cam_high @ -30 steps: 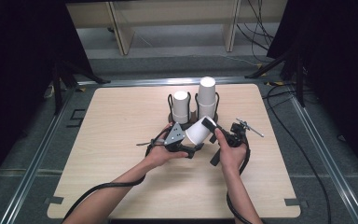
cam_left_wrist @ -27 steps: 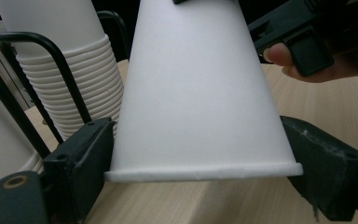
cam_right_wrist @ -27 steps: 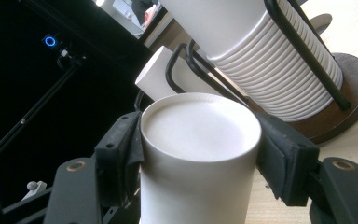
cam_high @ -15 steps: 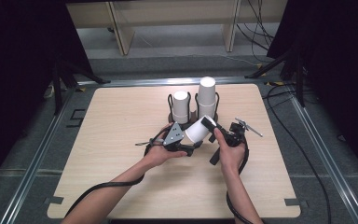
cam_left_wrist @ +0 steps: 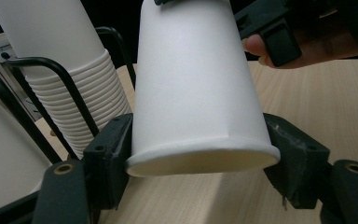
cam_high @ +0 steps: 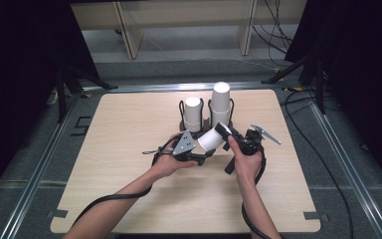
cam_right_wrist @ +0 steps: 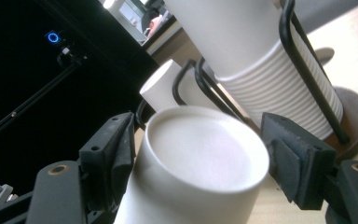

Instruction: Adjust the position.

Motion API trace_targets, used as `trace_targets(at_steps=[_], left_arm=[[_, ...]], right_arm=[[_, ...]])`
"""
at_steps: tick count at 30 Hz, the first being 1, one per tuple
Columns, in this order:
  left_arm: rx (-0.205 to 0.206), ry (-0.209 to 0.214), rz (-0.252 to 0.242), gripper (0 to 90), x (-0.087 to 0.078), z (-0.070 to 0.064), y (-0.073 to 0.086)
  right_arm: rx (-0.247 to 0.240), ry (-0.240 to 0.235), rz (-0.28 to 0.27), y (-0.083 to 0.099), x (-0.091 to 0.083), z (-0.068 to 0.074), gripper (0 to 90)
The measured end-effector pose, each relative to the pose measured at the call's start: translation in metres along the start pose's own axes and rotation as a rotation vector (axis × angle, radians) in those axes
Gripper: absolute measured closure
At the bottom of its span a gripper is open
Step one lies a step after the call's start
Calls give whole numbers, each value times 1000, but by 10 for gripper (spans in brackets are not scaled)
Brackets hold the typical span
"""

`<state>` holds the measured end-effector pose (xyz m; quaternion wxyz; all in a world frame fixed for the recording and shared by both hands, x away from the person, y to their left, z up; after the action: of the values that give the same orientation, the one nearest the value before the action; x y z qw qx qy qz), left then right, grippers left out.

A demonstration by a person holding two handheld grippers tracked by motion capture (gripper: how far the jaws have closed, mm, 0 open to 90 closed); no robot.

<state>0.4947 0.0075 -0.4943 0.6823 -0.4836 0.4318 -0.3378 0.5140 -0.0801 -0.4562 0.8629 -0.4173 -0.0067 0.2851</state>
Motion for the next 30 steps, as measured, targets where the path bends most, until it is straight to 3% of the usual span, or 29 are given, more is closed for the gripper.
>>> trace_targets(at_steps=[4, 15, 19, 20, 21, 23, 25, 26, 30], left_arm=[[-1, 6, 5, 308, -1, 0, 1], [-4, 32, 24, 332, -5, -1, 2], [0, 28, 34, 330, -7, 0, 3], [0, 28, 34, 330, -7, 0, 3], [3, 27, 35, 330, -7, 0, 3], [6, 29, 43, 330, -10, 2, 5], [8, 30, 46, 330, -11, 2, 6], [7, 28, 47, 330, -13, 3, 6], [12, 40, 60, 331, -18, 4, 8]], right_arm=[[-44, -4, -12, -2, 0, 1, 262], [-69, 1, -47, -12, -6, 3, 258], [-162, 5, -60, -16, -8, 4, 255], [-162, 5, -60, -16, -8, 4, 255], [-209, 21, -67, -18, -9, 2, 247], [-234, 23, -77, -19, -12, 1, 241], [-228, 21, -76, -19, -13, 1, 238], [-266, 18, -89, -21, -16, 0, 242], [-287, 24, -93, -22, -21, -2, 245]])
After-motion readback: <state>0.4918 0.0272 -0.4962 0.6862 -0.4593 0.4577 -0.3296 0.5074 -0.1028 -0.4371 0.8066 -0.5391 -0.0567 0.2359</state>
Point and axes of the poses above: each handheld gripper's, and its own axes: x roughly forward along the jaws, y roughly out of its underside, z roughly to its left, the point moved 10 cm from there along x, roughly forward along the jaws, and after that the axes turned 6 degrees about y, right-handed, at the moved point
